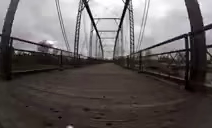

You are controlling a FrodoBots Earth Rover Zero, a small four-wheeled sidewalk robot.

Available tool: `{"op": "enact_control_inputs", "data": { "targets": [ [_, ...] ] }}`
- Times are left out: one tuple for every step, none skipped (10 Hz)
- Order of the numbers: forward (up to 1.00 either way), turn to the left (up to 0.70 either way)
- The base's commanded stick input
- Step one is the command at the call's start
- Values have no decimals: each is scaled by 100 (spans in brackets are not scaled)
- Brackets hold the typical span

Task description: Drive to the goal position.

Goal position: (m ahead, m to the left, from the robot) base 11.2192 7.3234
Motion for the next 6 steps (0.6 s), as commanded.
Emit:
{"op": "enact_control_inputs", "data": {
  "targets": [
    [100, 0],
    [100, 0],
    [100, 0],
    [100, 0],
    [100, 0],
    [100, 0]
  ]
}}
